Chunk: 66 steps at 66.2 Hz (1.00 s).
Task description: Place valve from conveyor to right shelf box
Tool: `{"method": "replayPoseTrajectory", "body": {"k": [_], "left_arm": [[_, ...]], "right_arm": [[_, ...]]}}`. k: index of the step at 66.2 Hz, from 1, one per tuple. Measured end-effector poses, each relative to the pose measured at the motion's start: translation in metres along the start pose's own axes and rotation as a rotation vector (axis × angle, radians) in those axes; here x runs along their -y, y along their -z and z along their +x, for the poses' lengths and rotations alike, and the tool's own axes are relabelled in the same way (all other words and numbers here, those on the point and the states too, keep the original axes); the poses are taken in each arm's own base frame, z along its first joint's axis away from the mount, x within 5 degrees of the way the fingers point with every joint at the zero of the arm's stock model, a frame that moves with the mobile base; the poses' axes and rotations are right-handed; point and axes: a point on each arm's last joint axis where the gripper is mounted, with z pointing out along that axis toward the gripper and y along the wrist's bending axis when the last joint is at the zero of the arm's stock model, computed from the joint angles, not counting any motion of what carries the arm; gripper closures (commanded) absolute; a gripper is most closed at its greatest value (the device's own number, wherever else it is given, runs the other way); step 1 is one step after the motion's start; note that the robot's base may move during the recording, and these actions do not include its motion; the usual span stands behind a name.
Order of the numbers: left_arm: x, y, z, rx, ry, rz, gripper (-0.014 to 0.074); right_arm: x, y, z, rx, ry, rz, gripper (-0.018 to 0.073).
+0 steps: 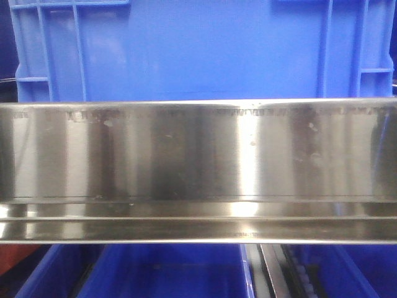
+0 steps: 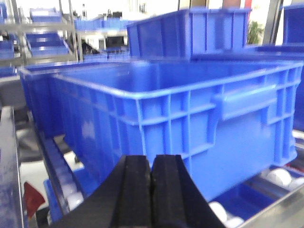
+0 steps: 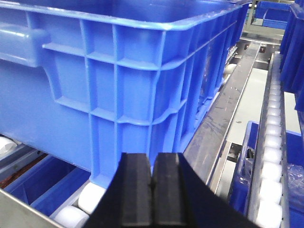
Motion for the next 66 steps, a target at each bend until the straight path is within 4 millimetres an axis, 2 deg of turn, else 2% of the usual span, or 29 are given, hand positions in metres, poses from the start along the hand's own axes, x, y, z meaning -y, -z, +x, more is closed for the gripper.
{"method": "replayPoseTrajectory", "body": {"k": [28, 37, 44, 56, 66], "left_arm": [[0.0, 0.0, 0.0, 0.004, 0.016, -0.002, 0.0708], [-0.004, 0.002, 0.003, 0.008, 0.053, -0.08, 0.0708], [-0.008, 0.007, 0.014, 0.02, 0.096, -0.183, 0.0708], [-0.014, 0.017, 0.052, 0.017, 0.126, -0.358, 0.0708], [-0.017, 0.017, 0.084, -0.016, 0.114, -0.444, 0.0708]], "right_arm": [[0.0, 0.0, 0.0, 0.004, 0.0, 0.001, 0.0713], [0.0, 0.0, 0.0, 0.004, 0.0, 0.001, 0.0713], [0.0, 0.0, 0.0, 0.004, 0.0, 0.001, 0.0713], [0.0, 0.0, 0.0, 0.004, 0.0, 0.001, 0.0713], [0.0, 0.0, -0.001, 0.006, 0.0, 0.001, 0.0713]]}}
